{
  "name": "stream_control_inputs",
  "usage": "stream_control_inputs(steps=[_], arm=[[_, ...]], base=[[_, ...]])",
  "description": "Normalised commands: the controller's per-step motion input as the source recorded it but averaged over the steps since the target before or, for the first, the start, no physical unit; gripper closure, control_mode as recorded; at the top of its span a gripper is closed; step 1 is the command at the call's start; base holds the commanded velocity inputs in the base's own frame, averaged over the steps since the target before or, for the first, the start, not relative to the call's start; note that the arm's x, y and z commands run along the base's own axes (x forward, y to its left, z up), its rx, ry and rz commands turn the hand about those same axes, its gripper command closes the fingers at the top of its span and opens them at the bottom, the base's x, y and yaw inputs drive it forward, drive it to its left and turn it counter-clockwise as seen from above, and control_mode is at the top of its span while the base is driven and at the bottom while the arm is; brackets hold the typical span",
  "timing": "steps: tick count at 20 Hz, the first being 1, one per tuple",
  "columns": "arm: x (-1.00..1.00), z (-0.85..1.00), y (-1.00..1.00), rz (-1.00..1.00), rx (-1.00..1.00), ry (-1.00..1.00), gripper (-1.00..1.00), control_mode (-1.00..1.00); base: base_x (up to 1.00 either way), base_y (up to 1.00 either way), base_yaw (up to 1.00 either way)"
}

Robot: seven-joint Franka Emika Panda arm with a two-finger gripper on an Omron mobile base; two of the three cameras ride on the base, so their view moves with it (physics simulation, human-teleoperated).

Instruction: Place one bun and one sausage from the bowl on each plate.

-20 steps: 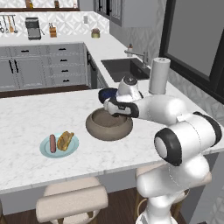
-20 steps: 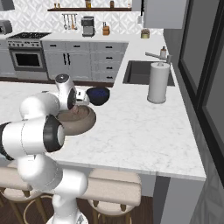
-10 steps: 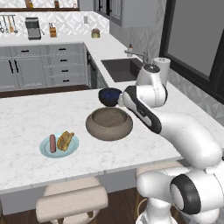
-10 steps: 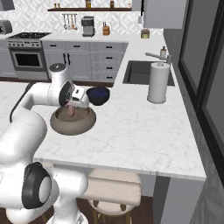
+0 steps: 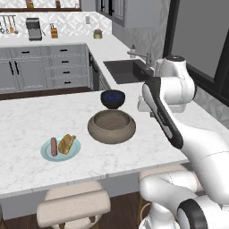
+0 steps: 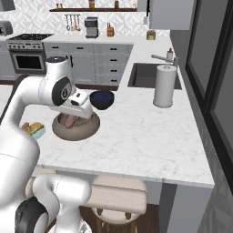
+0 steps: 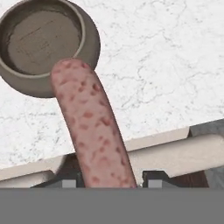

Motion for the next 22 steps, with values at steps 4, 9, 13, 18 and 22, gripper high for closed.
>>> stream_control_inputs(steps=[4, 9, 13, 18, 22], arm=[[0.0, 0.0, 0.0, 0.0, 0.0, 0.0, 1.0, 1.0], [0.0, 0.0, 0.0, 0.0, 0.0, 0.0, 1.0, 1.0], [0.0, 0.0, 0.0, 0.0, 0.0, 0.0, 1.0, 1.0], [0.0, 0.0, 0.0, 0.0, 0.0, 0.0, 1.0, 1.0], [0.0, 0.0, 0.0, 0.0, 0.0, 0.0, 1.0, 1.0]], base=[[-1.0, 0.22, 0.0], [-0.87, 1.0, 0.0], [-0.41, 1.0, 0.0], [-0.03, 1.0, 0.0], [0.32, 1.0, 0.0]])
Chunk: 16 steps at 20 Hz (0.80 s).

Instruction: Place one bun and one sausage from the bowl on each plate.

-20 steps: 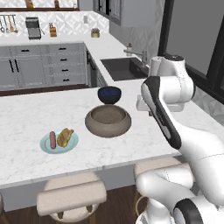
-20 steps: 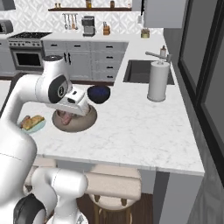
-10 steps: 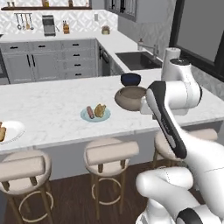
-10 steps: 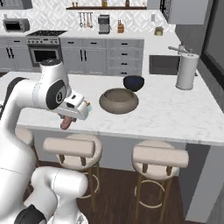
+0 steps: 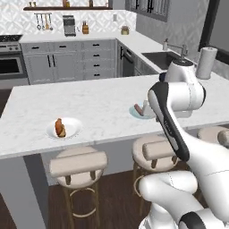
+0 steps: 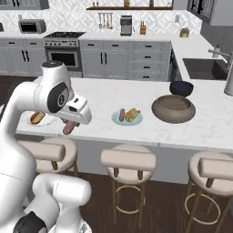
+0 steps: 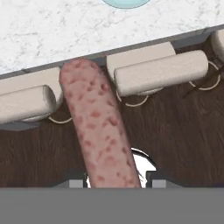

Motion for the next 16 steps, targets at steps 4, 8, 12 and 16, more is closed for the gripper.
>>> stream_control_inputs(steps=[4, 8, 12, 16], arm=[[0.0, 0.0, 0.0, 0.0, 0.0, 0.0, 1.0, 1.0], [0.0, 0.0, 0.0, 0.0, 0.0, 0.0, 1.0, 1.0], [0.2, -0.26, 0.35, 0.04, 0.0, 0.04, 1.0, -1.0], [0.85, -0.93, 0.28, 0.09, 0.0, 0.15, 1.0, -1.0]], base=[[0.79, 1.0, 0.0], [0.86, 0.94, 0.0], [0.08, 0.19, 0.0], [0.0, 0.0, 0.0]])
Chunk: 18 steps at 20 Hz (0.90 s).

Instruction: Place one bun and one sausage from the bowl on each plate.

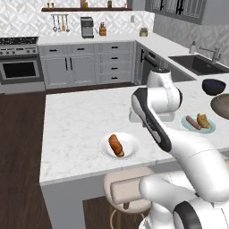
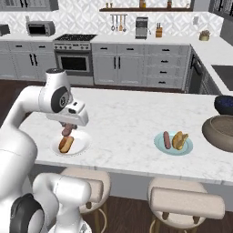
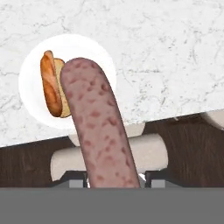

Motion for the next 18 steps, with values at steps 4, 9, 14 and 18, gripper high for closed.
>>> stream_control_inputs(steps=[4, 9, 14, 18], arm=[[1.0, -0.93, 0.18, 0.1, 0.0, 0.13, 1.0, -1.0], [0.94, -0.89, 0.07, 0.08, 0.01, 0.01, 1.0, -1.0], [0.64, -0.89, 0.18, 0.06, 0.0, 0.01, 1.0, -1.0], [0.16, -0.71, 0.29, 0.03, 0.0, 0.0, 1.0, -1.0]], base=[[0.0, 0.0, 0.0], [0.0, 0.0, 0.0], [0.0, 0.0, 0.0], [0.0, 0.0, 0.0]])
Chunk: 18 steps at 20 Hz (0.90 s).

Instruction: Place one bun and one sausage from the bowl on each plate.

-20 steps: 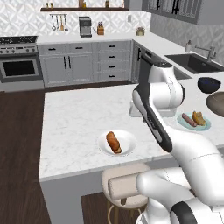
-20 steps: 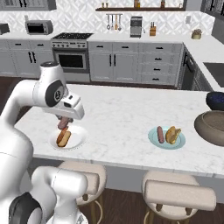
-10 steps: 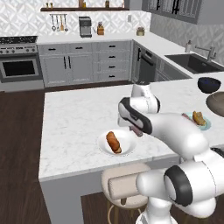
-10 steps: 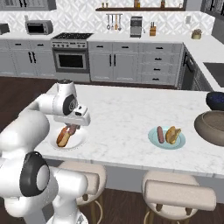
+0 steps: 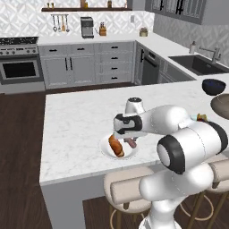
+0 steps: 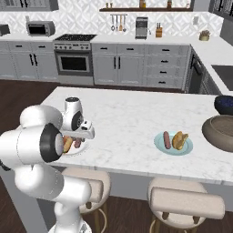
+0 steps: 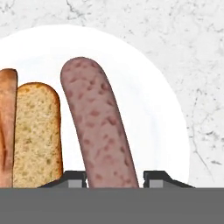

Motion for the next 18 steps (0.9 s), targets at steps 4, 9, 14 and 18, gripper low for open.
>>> stream_control_inputs(steps=[4, 9, 14, 18], arm=[[0.28, -0.35, 0.0, 0.0, 0.05, 0.0, -1.0, -1.0], [0.02, 0.0, 0.0, 0.0, 0.09, 0.0, -1.0, -1.0], [-0.1, 0.5, -0.03, 0.0, 0.07, -0.02, -1.0, -1.0], [-0.91, 1.0, -0.41, 0.0, 0.11, -0.07, -1.0, -1.0]], base=[[0.0, 0.0, 0.0], [0.0, 0.0, 0.0], [0.0, 0.0, 0.0], [0.0, 0.0, 0.0]])
